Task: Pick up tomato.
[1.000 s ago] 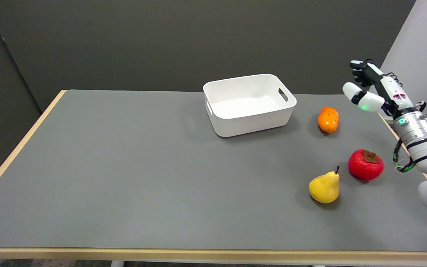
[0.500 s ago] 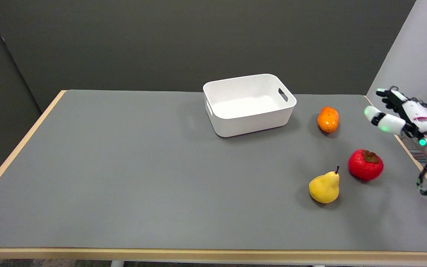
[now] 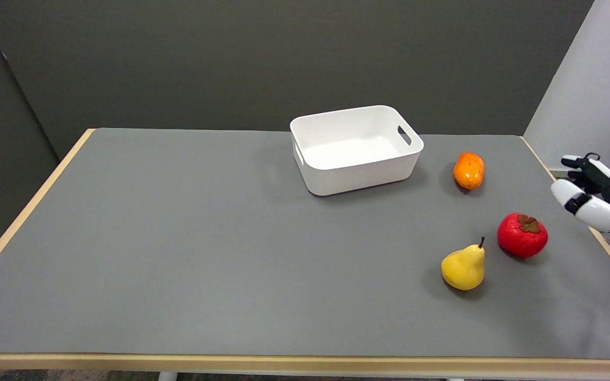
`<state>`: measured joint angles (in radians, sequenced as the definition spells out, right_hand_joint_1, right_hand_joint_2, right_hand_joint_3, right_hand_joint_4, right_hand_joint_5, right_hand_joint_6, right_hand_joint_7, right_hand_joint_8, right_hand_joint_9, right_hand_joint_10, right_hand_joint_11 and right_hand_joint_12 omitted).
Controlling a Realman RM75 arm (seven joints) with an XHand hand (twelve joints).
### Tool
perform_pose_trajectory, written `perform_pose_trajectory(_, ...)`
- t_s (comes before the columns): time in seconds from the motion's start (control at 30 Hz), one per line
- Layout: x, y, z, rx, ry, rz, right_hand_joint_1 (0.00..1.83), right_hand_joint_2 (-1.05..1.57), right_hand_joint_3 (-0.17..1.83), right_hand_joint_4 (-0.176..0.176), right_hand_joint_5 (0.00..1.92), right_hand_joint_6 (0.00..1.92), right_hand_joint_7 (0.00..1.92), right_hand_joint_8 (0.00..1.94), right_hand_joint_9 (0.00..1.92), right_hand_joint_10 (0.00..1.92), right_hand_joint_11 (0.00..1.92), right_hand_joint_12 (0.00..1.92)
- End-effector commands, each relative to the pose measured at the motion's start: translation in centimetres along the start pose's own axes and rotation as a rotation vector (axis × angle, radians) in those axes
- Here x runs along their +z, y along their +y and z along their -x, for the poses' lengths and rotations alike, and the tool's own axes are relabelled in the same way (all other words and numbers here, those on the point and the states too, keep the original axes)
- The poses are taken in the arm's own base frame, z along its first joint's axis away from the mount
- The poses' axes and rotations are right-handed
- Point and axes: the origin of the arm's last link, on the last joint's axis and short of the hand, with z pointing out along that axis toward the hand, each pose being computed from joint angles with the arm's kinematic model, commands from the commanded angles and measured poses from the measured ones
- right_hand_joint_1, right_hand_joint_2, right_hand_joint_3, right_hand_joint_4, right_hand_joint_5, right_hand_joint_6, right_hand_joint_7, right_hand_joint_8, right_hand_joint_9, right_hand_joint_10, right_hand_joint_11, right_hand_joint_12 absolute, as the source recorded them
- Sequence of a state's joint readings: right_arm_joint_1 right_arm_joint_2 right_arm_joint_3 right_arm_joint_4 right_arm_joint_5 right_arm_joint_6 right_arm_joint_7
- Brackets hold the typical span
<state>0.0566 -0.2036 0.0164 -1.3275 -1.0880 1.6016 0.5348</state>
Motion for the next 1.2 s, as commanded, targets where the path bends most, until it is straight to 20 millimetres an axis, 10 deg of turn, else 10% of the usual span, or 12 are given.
perform_pose_trajectory(0.03,-5.8,-0.9,0.4,0.172,-0.124,-0.105,0.12,0.58,0.96,0.131,0.23,0.48,0.37,0.41,0.33,0.73,0.18,1.25)
perform_pose_trajectory(0.33,-1.3,0.2,1.5,0.111,-0.131,-0.104,0.14,0.58,0.95,0.128,0.22,0.47,0.37,0.40,0.32,0.72,0.16,1.24)
perform_pose_trajectory(0.37,-0.4,-0.6,-0.7,0.159,-0.033,-0.183,0.14,0.58,0.95,0.128,0.22,0.47,0.37,0.40,0.32,0.72,0.16,1.23)
perform_pose_trajectory(0.7,3.7,4.1,1.2,-0.010,-0.172,0.055,0.16,0.58,0.96,0.128,0.21,0.46,0.34,0.38,0.30,0.69,0.14,1.19)
perform_pose_trajectory(1.2,3.5,5.6,4.0,-0.032,-0.260,0.117,0.19,0.57,0.97,0.125,0.15,0.40,0.21,0.28,0.19,0.56,0.04,1.07)
